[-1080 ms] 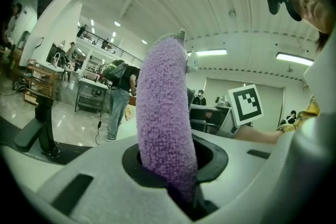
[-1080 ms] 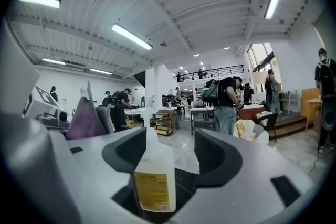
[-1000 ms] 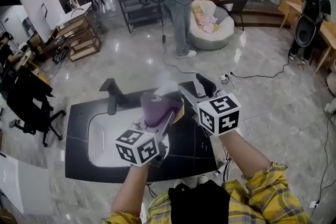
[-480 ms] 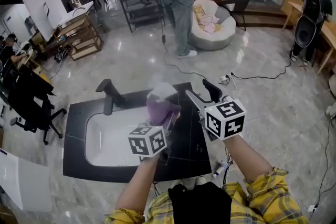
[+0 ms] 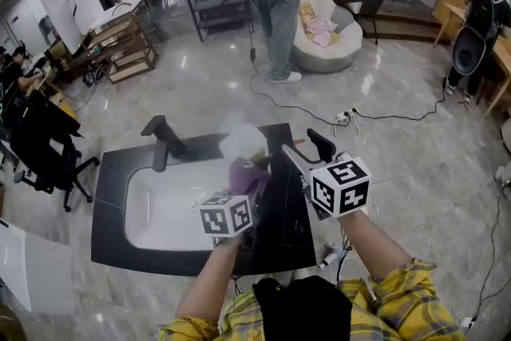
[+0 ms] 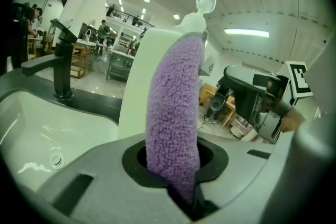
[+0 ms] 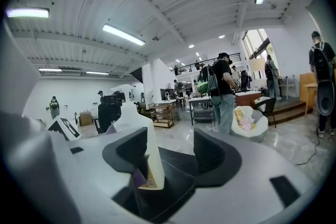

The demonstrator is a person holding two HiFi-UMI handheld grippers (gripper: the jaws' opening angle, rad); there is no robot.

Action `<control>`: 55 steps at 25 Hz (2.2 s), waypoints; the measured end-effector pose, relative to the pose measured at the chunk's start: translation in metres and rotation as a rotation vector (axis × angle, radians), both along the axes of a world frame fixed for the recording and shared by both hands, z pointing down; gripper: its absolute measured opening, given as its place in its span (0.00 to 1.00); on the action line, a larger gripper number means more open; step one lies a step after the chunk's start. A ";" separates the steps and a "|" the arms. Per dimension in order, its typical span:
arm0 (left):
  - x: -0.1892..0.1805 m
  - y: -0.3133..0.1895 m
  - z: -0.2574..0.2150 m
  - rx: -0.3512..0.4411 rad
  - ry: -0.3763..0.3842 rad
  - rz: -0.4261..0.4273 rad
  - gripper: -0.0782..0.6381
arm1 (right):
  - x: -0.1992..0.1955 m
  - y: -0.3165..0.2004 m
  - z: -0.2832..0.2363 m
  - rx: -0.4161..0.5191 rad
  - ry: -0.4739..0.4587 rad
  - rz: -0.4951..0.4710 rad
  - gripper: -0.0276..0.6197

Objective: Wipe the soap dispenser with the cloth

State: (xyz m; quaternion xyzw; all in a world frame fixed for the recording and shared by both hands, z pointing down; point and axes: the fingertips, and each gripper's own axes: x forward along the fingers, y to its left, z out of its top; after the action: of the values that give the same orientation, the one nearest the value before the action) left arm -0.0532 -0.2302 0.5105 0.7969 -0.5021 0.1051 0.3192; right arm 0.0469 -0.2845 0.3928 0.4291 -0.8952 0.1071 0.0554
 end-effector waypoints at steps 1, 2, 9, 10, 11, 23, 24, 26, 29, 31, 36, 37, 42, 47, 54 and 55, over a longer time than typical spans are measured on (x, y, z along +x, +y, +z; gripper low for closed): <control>0.000 0.000 0.004 -0.009 -0.003 -0.001 0.19 | 0.000 -0.001 0.002 -0.004 0.002 -0.004 0.46; 0.000 0.000 0.009 -0.018 -0.009 -0.001 0.19 | 0.000 -0.001 0.004 -0.008 0.003 -0.008 0.46; -0.005 0.005 0.039 -0.066 -0.051 0.001 0.19 | -0.003 -0.002 0.012 -0.020 -0.009 -0.046 0.46; -0.005 0.006 0.043 -0.072 -0.051 0.001 0.19 | -0.004 -0.003 0.013 -0.021 -0.012 -0.052 0.46; -0.006 0.006 0.046 -0.079 -0.053 0.001 0.19 | -0.005 -0.004 0.014 -0.024 -0.016 -0.059 0.46; 0.003 0.026 0.041 -0.018 0.025 0.082 0.19 | -0.039 0.005 -0.009 0.064 -0.063 -0.285 0.46; 0.004 0.028 0.033 0.009 0.036 0.095 0.19 | -0.042 0.005 -0.013 0.076 -0.063 -0.314 0.46; 0.003 0.033 0.017 0.063 0.063 0.114 0.19 | -0.048 0.004 -0.020 0.088 -0.058 -0.370 0.46; 0.002 0.043 -0.005 0.144 0.101 0.129 0.19 | -0.060 0.004 -0.025 0.102 -0.051 -0.463 0.46; -0.001 0.050 -0.017 0.195 0.111 0.136 0.19 | -0.071 0.007 -0.028 0.126 -0.037 -0.529 0.46; -0.014 0.060 -0.039 0.258 0.116 0.146 0.19 | -0.102 0.007 -0.030 0.141 0.021 -0.670 0.46; -0.016 0.062 -0.041 0.266 0.116 0.142 0.19 | -0.107 0.006 -0.030 0.138 0.031 -0.695 0.46; -0.031 0.074 -0.044 0.292 0.121 0.124 0.19 | -0.131 0.013 -0.031 0.184 0.072 -0.875 0.46; -0.044 0.078 -0.051 0.307 0.116 0.115 0.19 | -0.153 0.018 -0.031 0.206 0.142 -1.080 0.46; -0.056 0.081 -0.051 0.303 0.113 0.086 0.19 | -0.165 0.022 -0.024 0.198 0.197 -1.226 0.36; -0.058 0.080 -0.050 0.301 0.113 0.084 0.19 | -0.165 0.023 -0.024 0.206 0.202 -1.239 0.35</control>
State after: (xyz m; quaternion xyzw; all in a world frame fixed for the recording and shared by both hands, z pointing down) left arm -0.1107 -0.1504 0.4601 0.8606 -0.4597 -0.0033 0.2191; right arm -0.1180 -0.2611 0.3685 -0.1571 -0.9735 -0.0724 0.1498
